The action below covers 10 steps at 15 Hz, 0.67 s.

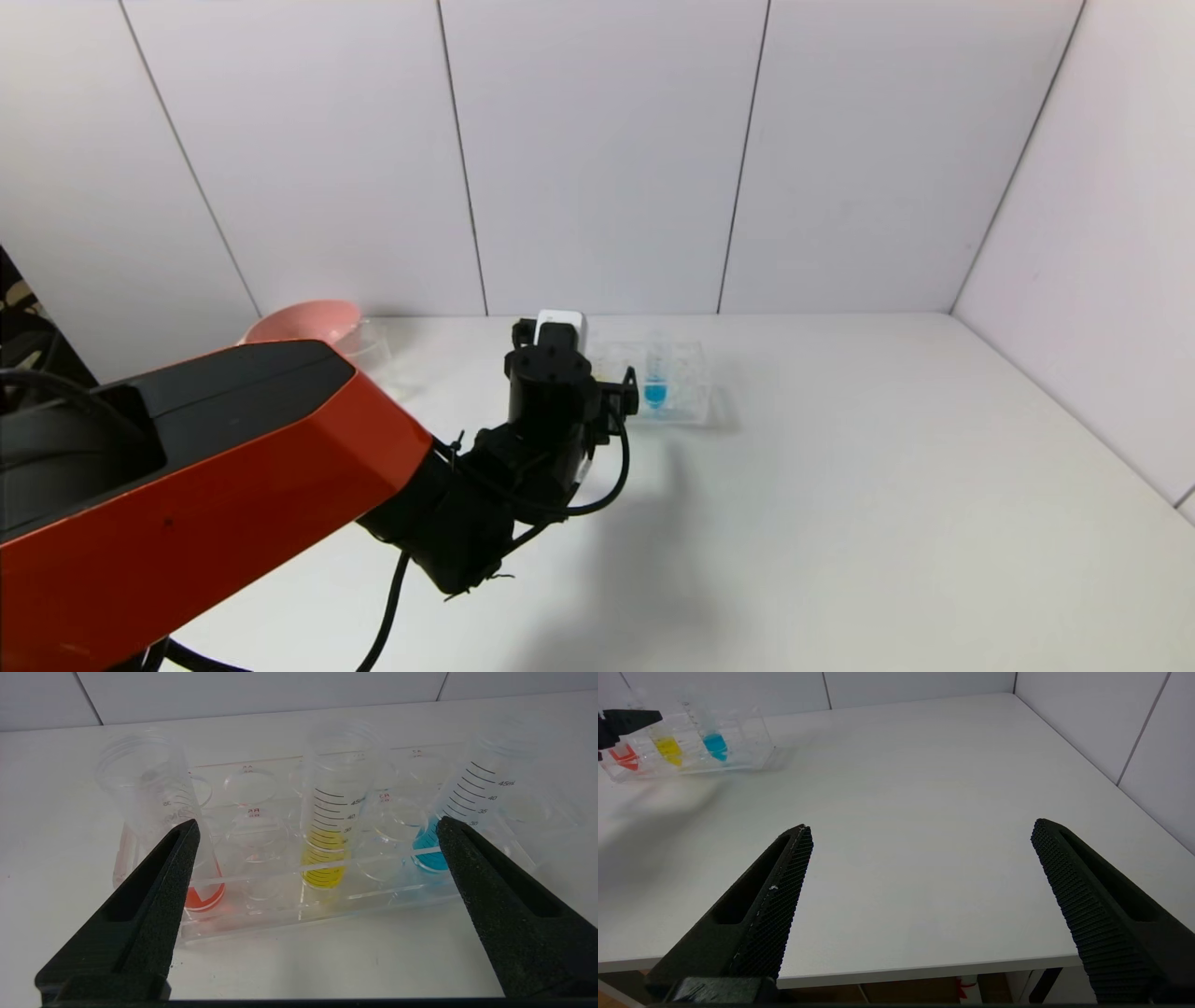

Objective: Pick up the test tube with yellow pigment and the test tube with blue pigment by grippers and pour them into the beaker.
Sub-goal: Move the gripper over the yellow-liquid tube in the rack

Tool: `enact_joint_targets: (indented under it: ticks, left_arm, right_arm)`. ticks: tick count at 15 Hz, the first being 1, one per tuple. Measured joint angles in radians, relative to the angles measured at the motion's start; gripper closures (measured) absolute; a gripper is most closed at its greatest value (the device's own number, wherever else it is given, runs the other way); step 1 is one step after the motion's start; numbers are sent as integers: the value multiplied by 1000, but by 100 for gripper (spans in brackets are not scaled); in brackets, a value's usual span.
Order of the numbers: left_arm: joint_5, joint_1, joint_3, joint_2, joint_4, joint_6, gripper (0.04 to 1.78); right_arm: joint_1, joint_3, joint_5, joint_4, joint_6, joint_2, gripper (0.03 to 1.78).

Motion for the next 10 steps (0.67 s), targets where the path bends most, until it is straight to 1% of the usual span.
enact_joint_targets:
  ticks: [5,10]
  left_arm:
    - [0,8,-74,45,16,1,6]
    - [1,24,-106,77,19,1,6]
  right_arm:
    - [0,0,0,0,0,0,10]
    - [0,0,0,0,0,0,10]
